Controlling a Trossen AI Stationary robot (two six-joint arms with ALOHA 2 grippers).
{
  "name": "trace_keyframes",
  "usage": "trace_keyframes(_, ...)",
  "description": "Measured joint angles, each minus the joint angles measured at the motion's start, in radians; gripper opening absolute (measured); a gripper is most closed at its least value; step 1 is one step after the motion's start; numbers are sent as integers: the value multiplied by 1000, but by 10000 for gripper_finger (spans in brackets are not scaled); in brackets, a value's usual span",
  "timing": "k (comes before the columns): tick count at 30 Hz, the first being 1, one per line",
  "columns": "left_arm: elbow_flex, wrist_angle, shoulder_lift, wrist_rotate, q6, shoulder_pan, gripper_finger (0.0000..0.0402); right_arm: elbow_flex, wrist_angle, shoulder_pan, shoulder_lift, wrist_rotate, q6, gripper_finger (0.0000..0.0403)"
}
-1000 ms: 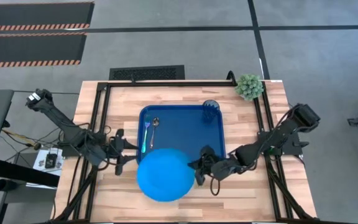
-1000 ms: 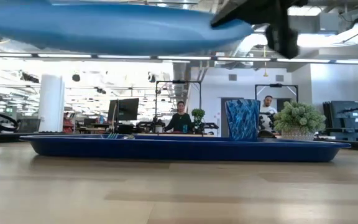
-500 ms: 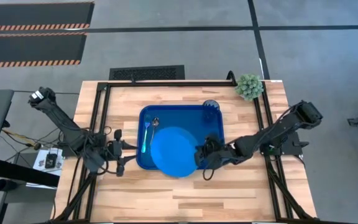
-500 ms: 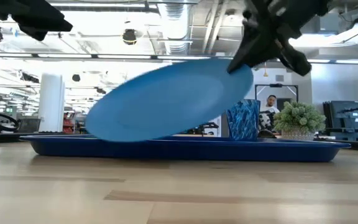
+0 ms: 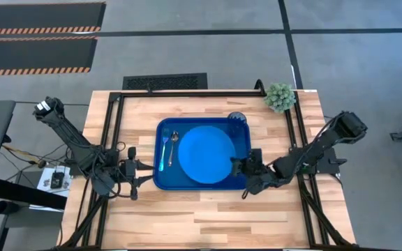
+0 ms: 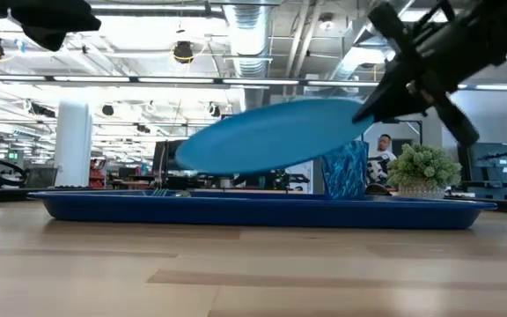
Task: Pick and place plate/cup/fork/spoon on tray
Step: Put the light blue plate in the middle of the blue tray
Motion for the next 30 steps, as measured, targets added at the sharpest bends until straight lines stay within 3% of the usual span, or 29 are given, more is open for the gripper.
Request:
trace_keyframes(8,0,19,0,-5,3,1,109,-3,23,-18,116,-3,77,2)
trace_keyframes(19,0,18,0,-5,-5,1,109,-1,-11,-74,155,-24,76,18)
trace_keyframes(30,0,18,0,-5,-7,1,109,-1,-17,-146,156,-117,-83,54)
